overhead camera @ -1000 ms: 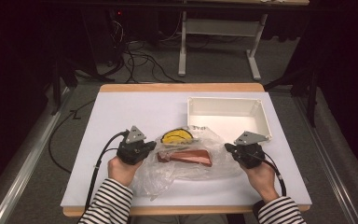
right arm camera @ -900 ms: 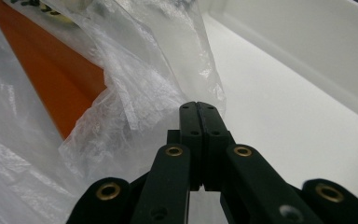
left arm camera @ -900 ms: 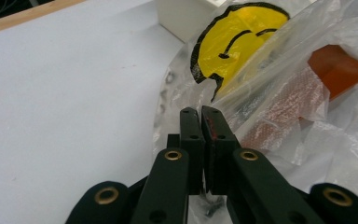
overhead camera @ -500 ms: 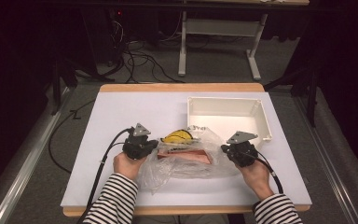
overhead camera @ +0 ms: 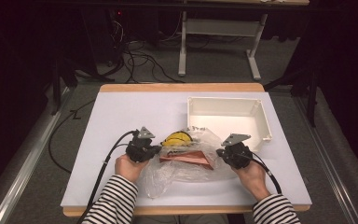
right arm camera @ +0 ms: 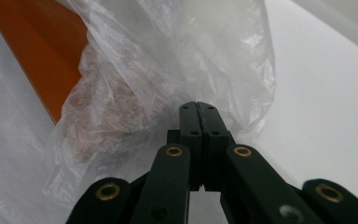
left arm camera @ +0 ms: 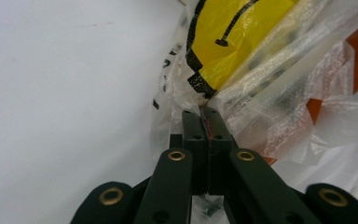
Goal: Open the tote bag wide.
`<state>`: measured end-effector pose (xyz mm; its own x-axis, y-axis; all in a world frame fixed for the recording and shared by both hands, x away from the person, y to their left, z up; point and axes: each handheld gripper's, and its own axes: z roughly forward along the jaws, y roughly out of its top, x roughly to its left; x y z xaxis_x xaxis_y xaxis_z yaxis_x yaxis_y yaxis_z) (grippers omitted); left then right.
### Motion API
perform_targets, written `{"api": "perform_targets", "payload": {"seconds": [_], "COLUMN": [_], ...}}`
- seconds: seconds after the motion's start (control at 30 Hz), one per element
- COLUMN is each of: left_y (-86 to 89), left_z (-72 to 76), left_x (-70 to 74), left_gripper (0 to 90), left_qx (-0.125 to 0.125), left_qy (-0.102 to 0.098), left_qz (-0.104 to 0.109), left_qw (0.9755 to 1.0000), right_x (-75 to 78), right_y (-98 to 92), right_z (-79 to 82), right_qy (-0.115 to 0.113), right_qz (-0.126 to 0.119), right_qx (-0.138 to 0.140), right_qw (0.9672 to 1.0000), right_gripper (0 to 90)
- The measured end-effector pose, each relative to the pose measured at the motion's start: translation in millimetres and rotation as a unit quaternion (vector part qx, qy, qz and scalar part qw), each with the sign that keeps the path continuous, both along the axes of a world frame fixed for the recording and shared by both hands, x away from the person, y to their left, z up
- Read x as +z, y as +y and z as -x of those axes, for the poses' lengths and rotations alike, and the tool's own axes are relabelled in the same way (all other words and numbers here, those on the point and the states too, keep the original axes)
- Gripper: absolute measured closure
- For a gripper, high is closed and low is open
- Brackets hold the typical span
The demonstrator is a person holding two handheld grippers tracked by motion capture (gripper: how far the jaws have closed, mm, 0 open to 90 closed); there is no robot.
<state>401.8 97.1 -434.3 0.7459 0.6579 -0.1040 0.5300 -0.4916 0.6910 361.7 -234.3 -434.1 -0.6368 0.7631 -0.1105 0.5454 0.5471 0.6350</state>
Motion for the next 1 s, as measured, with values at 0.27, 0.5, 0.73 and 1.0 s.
{"api": "perform_targets", "payload": {"seconds": [0.27,0.5,0.73,1.0], "left_y": [-1.0,0.3,3.0,4.8], "left_z": [13.2,25.4,37.7,29.7], "left_x": [2.7,4.8,6.2,2.7], "left_gripper": [90.0,90.0,90.0,90.0], "left_qx": [-0.025,-0.044,-0.061,-0.047], "left_qy": [0.014,0.028,0.047,0.046], "left_qz": [-0.009,-0.013,-0.001,0.007], "left_qw": [0.9995,0.9986,0.9970,0.9978], "right_x": [-0.5,-0.9,-0.5,-2.0], "right_y": [1.7,1.6,0.0,-0.2], "right_z": [5.5,8.9,11.8,8.9], "right_qy": [0.014,0.016,0.020,0.022], "right_qz": [-0.002,-0.001,-0.003,-0.007], "right_qx": [0.015,0.017,0.018,0.020], "right_qw": [0.9998,0.9997,0.9996,0.9995], "right_gripper": [90.0,90.0,90.0,90.0]}}
